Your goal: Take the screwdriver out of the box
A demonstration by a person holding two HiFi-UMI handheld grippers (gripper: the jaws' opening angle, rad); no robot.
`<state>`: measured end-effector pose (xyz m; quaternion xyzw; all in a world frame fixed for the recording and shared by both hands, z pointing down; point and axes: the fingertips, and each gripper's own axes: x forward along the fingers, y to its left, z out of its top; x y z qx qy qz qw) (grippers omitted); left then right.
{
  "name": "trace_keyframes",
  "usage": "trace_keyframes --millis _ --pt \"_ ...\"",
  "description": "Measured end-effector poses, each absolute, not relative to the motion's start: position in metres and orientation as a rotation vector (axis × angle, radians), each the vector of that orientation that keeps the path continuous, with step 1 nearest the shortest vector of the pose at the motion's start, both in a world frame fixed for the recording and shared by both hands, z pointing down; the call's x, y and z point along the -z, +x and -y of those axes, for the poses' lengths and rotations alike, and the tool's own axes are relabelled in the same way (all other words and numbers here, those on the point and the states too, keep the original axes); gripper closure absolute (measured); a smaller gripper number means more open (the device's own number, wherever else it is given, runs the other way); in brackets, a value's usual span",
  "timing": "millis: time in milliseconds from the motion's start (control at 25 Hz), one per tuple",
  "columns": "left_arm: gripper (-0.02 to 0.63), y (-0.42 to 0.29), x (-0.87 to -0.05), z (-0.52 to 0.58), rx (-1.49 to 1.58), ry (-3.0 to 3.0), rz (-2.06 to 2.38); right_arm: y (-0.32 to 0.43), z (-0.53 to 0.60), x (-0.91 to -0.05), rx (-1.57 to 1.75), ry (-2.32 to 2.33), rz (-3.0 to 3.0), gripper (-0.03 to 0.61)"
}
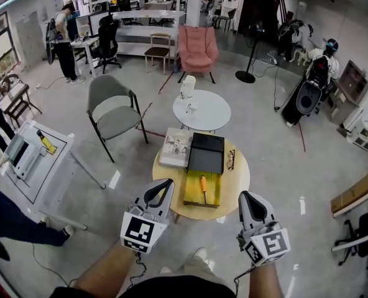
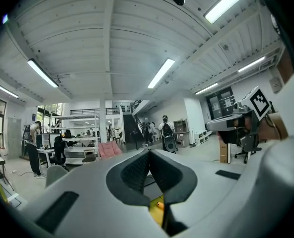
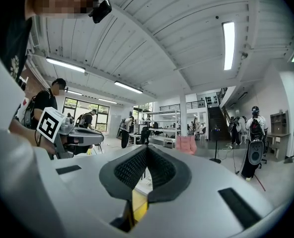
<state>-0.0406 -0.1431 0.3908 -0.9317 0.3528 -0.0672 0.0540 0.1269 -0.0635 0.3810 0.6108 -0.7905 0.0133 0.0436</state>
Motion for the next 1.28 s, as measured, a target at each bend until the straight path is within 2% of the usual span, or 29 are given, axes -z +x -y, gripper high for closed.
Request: trace_keyframes --millis 720,1280 --pt "0.601 0.030 -0.399 0.208 0.231 -2.831 -1.122 0.196 0.128 -0.392 -0.098 1.820 2.448 0.565" --pt "0.601 0.046 -0.383 0.237 0.132 -2.740 -1.355 0.222 0.171 -0.384 -0.045 1.664 2.563 0.565"
